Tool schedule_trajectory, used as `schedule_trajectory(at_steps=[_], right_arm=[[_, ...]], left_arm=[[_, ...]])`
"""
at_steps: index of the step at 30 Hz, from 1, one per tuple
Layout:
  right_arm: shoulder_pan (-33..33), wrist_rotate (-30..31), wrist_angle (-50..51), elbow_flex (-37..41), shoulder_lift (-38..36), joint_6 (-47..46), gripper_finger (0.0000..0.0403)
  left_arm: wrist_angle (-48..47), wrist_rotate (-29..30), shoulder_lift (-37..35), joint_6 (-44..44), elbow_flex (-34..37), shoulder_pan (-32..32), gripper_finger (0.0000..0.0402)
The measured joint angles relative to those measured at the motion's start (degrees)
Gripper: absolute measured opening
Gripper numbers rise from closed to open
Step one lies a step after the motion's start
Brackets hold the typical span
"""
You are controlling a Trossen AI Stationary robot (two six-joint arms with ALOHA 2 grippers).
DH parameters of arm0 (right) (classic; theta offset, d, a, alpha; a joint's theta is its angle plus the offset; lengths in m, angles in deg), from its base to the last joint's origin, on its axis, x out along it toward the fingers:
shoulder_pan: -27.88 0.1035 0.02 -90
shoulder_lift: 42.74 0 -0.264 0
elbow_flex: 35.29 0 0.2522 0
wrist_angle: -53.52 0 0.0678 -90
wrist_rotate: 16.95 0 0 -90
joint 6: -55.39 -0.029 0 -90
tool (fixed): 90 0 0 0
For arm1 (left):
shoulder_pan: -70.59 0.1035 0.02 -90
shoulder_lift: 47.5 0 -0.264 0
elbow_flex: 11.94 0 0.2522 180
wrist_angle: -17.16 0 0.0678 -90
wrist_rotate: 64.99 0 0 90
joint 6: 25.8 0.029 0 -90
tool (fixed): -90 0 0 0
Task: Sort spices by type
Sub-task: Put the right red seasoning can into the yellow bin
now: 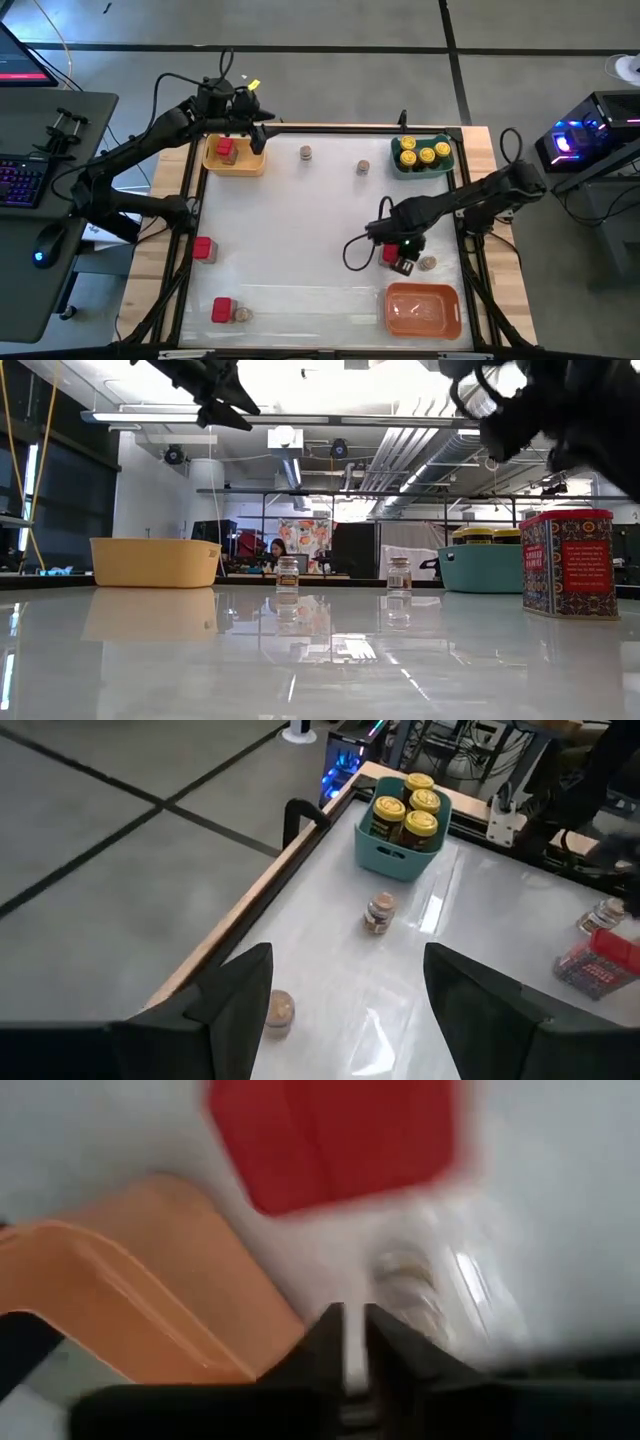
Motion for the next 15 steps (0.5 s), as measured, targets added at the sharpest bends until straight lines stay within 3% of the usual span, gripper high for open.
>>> schedule_trajectory(at_steps=[3, 13, 15], right_arm=[[-0.39, 0.02, -8.28, 4.64, 0.01, 0.24, 0.0022], [1.02, 5.96, -16.23, 9.71, -0.01, 5.09, 0.0003], [1.22, 7.08, -19.54, 10.01, -0.01, 5.12, 0.0003]], left_arm=[[-0.46, -2.42, 0.0, -1.94, 0.0, 0.01, 0.0244], [0.0, -7.73, -0.09, -10.2, 0.0, -1.42, 0.0244], [-0.1, -11.4, -0.22, -10.31, 0.0, -2.49, 0.0244]])
